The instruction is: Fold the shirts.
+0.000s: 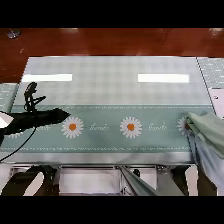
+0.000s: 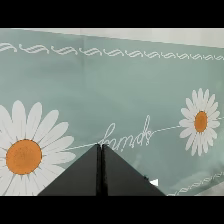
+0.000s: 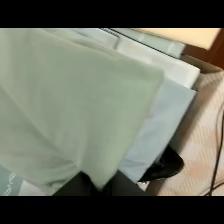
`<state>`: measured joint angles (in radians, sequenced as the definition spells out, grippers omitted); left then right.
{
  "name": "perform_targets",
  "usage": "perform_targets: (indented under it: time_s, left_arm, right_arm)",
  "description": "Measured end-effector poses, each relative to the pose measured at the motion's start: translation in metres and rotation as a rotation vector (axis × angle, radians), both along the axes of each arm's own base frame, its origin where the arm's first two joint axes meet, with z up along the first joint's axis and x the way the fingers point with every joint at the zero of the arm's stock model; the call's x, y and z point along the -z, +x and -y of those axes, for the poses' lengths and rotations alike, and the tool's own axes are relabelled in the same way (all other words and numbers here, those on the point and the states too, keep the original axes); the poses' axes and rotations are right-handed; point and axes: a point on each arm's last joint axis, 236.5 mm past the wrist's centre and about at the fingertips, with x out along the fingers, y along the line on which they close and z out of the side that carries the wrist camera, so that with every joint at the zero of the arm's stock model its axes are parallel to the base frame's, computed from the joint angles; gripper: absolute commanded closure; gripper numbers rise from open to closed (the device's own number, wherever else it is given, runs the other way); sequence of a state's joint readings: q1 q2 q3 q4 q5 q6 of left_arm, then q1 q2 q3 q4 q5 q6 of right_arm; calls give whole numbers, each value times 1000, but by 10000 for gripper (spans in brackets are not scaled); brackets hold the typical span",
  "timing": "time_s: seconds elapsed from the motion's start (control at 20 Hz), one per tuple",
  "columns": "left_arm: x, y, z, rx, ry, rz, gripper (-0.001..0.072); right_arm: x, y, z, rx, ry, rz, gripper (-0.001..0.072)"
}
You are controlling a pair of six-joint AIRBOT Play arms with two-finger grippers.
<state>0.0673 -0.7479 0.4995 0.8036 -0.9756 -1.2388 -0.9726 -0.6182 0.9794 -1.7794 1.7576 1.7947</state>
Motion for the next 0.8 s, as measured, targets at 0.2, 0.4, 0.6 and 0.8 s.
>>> perform_targets:
  time_s: [0.2, 0.4, 0.6, 0.8]
  left_arm:
    - [0, 0, 0, 1, 0, 0, 685]
    - [-4, 4, 0, 1, 0, 5, 686]
    - [-53, 38, 0, 11, -2, 103, 687]
    - [-148, 88, 14, 75, 13, 289, 687]
  right_arm:
    - [25, -32, -3, 70, -1, -105, 85]
    - [20, 5, 18, -56, -4, -75, 123]
    - [-16, 121, 24, -365, -4, 130, 681]
    - [-57, 279, -72, -821, 69, 468, 681]
